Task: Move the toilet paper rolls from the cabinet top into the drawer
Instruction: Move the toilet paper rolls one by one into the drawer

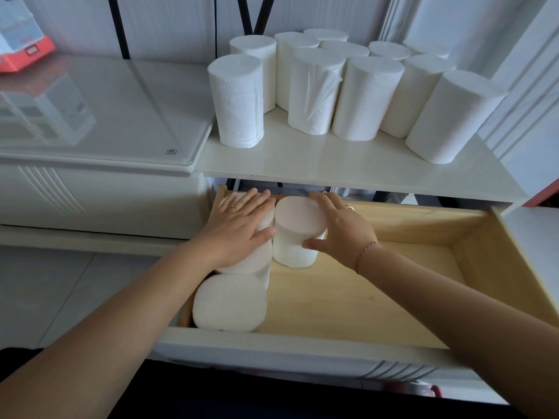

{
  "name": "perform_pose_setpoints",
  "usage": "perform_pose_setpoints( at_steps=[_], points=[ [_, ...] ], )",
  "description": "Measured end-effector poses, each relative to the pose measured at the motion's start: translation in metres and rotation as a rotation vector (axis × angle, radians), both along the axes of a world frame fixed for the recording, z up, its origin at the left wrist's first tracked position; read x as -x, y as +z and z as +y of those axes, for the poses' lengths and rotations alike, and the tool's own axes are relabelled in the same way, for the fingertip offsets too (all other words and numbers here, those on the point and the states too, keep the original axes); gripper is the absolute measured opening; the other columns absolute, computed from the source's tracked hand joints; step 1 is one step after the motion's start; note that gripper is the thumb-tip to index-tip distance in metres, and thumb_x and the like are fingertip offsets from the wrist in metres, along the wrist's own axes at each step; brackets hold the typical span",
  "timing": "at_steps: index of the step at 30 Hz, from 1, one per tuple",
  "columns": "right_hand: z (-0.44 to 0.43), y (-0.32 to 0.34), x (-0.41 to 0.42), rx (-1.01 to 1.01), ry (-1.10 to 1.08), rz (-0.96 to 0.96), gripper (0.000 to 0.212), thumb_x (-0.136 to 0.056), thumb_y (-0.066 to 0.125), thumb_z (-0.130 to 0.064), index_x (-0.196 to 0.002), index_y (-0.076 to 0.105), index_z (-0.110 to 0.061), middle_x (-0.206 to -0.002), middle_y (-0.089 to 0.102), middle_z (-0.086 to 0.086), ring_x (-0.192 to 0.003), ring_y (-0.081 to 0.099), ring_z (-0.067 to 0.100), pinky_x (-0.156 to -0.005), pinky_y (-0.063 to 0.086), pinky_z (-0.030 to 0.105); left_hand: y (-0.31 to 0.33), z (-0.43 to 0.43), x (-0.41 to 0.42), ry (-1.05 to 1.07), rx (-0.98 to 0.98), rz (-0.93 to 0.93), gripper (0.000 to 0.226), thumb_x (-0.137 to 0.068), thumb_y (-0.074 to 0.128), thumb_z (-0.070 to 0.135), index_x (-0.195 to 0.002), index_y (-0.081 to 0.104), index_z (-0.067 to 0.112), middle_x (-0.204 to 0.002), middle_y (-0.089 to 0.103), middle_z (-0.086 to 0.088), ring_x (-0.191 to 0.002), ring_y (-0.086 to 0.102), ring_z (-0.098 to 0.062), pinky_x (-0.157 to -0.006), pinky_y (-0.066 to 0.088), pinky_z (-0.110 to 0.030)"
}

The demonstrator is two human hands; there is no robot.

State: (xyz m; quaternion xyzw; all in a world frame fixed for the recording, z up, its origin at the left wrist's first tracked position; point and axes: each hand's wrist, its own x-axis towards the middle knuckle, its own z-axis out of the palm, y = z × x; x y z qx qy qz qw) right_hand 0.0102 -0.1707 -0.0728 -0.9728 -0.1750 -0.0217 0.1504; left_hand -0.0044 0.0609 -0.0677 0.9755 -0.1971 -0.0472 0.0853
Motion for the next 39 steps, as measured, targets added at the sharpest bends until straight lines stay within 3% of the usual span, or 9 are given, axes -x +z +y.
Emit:
perform_pose_setpoints(
  at_steps=[3, 10, 16, 20, 24, 27, 32, 39],
  points=[
    [0.0, -0.01, 0.002, 0.003, -0.009, -0.006, 0.093, -0.072, 0.079, -0.039, -0.147, 0.023, -0.027, -0.14, 0.034, -0.001, -0.103, 0.057, 0.03, -0.07, 0.046, 0.034, -0.003, -0.008, -0.004, -0.042, -0.001, 0.0, 0.067, -0.091, 0.01, 0.061, -0.148, -0.008, 0.031, -0.156, -0.015, 0.014, -0.14, -0.02, -0.002, -0.115, -0.013, -0.032],
    [-0.003, -0.02, 0.004, -0.074, 0.05, -0.075, 0.084, -0.07, 0.082, -0.026, -0.143, 0.039, -0.02, -0.139, 0.038, 0.007, -0.099, 0.058, 0.037, -0.073, 0.054, 0.043, -0.01, -0.011, 0.001, -0.047, 0.009, -0.072, 0.073, -0.08, -0.007, 0.068, -0.146, -0.009, 0.037, -0.149, -0.02, 0.021, -0.135, -0.024, 0.003, -0.112, -0.016, -0.029],
    [-0.002, -0.014, 0.004, -0.025, 0.031, -0.017, 0.088, -0.073, 0.078, -0.037, -0.146, 0.031, -0.026, -0.143, 0.032, 0.002, -0.112, 0.051, 0.033, -0.088, 0.05, 0.042, -0.005, -0.011, -0.006, -0.05, -0.019, 0.034, 0.072, -0.083, 0.0, 0.068, -0.146, -0.011, 0.036, -0.154, -0.018, 0.016, -0.138, -0.023, -0.002, -0.115, -0.013, -0.035],
    [0.001, 0.005, 0.0, 0.08, 0.063, -0.036, 0.09, -0.069, 0.072, -0.06, -0.143, 0.034, -0.025, -0.147, 0.026, 0.003, -0.133, 0.03, 0.028, -0.112, 0.025, 0.04, -0.004, -0.021, 0.001, 0.004, 0.003, 0.022, 0.077, -0.08, -0.003, 0.071, -0.148, -0.008, 0.034, -0.156, -0.015, 0.013, -0.141, -0.021, -0.005, -0.113, -0.015, -0.036],
    [0.014, 0.042, -0.016, -0.127, 0.13, 0.106, 0.082, -0.076, 0.068, -0.058, -0.142, 0.036, -0.023, -0.139, 0.036, 0.002, -0.127, 0.038, 0.019, -0.109, 0.035, 0.035, -0.008, -0.022, 0.006, 0.016, 0.004, -0.041, 0.074, -0.082, -0.005, 0.067, -0.148, -0.009, 0.032, -0.157, -0.013, 0.01, -0.142, -0.019, -0.007, -0.114, -0.015, -0.036],
    [0.04, 0.063, -0.036, -0.388, 0.087, 0.058, 0.079, -0.075, 0.073, -0.05, -0.14, 0.038, -0.018, -0.133, 0.043, 0.002, -0.116, 0.046, 0.011, -0.105, 0.041, 0.03, -0.01, -0.021, 0.006, 0.025, 0.001, -0.053, 0.068, -0.089, 0.003, 0.062, -0.147, -0.011, 0.031, -0.156, -0.016, 0.011, -0.141, -0.021, -0.006, -0.115, -0.013, -0.039],
    [0.095, 0.073, -0.086, -0.637, -0.017, 0.107, 0.098, -0.074, 0.077, -0.046, -0.148, 0.021, -0.013, -0.147, 0.033, 0.007, -0.134, 0.037, 0.019, -0.113, 0.034, 0.036, -0.011, -0.022, 0.009, 0.028, 0.033, -0.088, 0.064, -0.092, 0.007, 0.058, -0.148, -0.007, 0.031, -0.157, -0.014, 0.012, -0.141, -0.02, -0.006, -0.116, -0.011, -0.039],
    [0.142, 0.083, -0.137, -0.865, -0.065, 0.133, 0.113, -0.068, 0.084, -0.037, -0.151, 0.009, -0.02, -0.153, 0.026, 0.007, -0.141, 0.028, 0.024, -0.116, 0.027, 0.041, -0.008, -0.022, 0.009, 0.015, 0.039, -0.092, 0.062, -0.096, 0.016, 0.054, -0.149, -0.005, 0.029, -0.157, -0.011, 0.01, -0.142, -0.018, -0.008, -0.116, -0.01, -0.04]
  ],
)
